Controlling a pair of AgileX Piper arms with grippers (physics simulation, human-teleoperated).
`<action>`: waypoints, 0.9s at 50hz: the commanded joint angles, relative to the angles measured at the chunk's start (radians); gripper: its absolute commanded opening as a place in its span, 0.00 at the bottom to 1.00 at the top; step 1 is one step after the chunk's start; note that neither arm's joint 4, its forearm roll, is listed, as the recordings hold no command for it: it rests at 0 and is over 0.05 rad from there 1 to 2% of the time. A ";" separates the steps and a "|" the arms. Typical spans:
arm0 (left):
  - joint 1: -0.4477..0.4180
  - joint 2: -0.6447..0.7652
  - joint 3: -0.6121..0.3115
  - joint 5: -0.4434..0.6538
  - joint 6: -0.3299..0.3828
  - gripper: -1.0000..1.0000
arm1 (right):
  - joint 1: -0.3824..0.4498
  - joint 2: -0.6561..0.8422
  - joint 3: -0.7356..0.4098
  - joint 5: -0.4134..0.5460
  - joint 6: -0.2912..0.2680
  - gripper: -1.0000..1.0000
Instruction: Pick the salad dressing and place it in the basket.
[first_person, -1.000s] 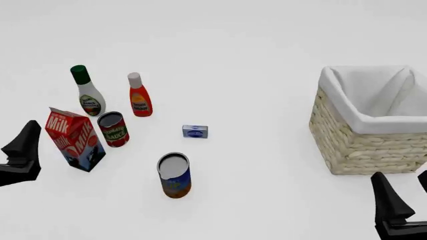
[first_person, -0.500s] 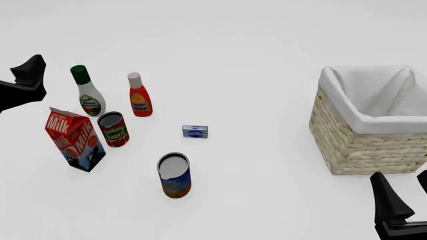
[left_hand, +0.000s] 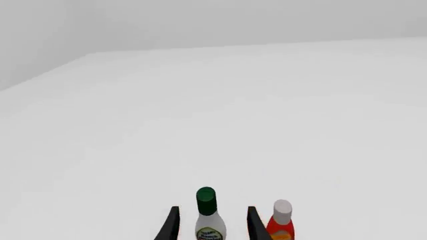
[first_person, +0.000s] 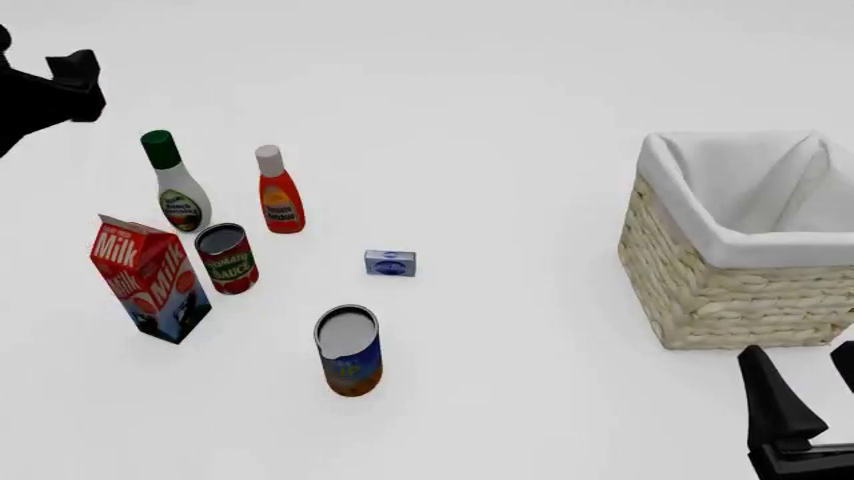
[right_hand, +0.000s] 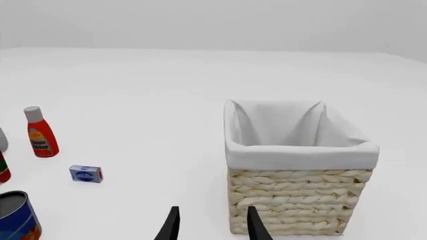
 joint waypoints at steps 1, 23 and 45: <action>0.026 0.164 -0.171 0.054 0.004 1.00 | 0.007 -0.004 0.001 0.004 0.008 1.00; 0.041 0.436 -0.448 0.162 -0.023 1.00 | 0.022 -0.004 0.001 0.006 0.010 1.00; 0.040 0.643 -0.681 0.302 -0.060 1.00 | 0.029 -0.004 0.000 0.007 0.002 1.00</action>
